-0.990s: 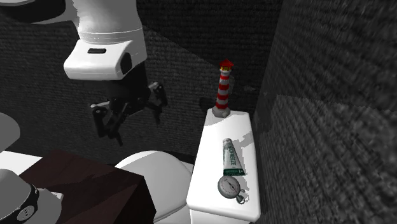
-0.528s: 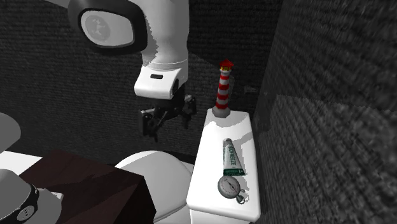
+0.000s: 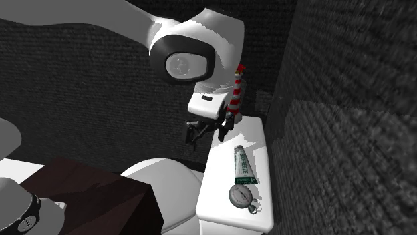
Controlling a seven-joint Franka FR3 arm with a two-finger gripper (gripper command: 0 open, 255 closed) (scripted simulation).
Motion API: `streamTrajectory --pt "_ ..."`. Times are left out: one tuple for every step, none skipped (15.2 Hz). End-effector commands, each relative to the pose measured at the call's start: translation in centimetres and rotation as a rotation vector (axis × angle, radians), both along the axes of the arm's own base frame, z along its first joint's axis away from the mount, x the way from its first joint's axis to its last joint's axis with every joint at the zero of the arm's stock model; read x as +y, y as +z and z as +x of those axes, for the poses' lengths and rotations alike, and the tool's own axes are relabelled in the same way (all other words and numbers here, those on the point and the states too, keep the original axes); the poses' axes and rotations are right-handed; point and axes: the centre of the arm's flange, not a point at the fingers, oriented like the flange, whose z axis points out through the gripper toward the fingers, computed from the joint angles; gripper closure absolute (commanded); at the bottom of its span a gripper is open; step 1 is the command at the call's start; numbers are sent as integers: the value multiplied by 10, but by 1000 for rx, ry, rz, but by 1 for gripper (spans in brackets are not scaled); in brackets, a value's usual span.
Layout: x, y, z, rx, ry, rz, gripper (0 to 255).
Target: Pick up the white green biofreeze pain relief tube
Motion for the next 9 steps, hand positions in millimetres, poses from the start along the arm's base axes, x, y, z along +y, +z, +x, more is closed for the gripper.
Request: streamTrajectory --pt "15 -18 21 10 -51 -2 0" --pt "21 -26 30 15 -74 -3 0" --pt "28 -34 39 20 -97 -4 0" --pt "34 -42 48 25 -120 -5 0" --pt "39 -50 57 30 -143 -6 0" --pt "45 -58 67 35 -166 -7 0" --pt "50 -66 76 40 -189 -7 0" --pt "55 -74 86 45 -212 -8 0" --pt "60 -82 95 51 -235 -9 0"
